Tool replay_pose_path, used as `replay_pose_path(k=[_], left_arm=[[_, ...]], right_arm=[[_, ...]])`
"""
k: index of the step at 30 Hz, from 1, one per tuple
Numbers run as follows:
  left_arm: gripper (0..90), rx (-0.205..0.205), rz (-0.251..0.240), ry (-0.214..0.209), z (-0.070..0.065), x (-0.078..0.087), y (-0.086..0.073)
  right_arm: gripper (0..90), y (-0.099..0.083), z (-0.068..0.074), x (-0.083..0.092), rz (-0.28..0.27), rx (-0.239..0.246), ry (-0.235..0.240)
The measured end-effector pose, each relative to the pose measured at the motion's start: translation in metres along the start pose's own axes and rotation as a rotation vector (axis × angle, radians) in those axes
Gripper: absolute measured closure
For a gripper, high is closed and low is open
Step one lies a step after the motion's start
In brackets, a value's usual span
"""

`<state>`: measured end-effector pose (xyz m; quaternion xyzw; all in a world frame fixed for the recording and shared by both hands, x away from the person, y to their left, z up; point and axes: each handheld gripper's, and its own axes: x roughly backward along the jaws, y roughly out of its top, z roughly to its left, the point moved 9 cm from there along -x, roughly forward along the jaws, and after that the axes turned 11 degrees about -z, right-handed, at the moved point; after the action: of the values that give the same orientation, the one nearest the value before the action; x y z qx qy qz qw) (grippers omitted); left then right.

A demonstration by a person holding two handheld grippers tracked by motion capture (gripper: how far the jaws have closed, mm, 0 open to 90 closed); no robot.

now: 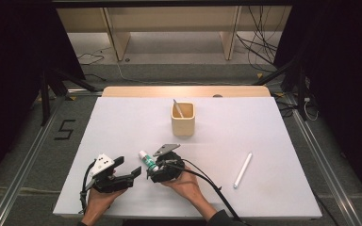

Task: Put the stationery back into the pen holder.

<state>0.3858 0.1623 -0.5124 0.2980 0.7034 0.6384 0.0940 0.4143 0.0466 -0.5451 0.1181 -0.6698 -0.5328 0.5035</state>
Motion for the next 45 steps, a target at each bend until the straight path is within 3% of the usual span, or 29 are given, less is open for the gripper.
replay_pose_path(k=[31, 45], left_arm=[[17.6, -0.003, 0.01, 0.006, 0.001, -0.001, -0.002], [17.6, -0.005, 0.016, 0.008, 0.001, -0.001, -0.002]], right_arm=[[58.0, -0.008, 0.003, -0.014, 0.038, 0.062, -0.054], [65.8, -0.007, 0.002, -0.014, 0.036, 0.041, -0.074]])
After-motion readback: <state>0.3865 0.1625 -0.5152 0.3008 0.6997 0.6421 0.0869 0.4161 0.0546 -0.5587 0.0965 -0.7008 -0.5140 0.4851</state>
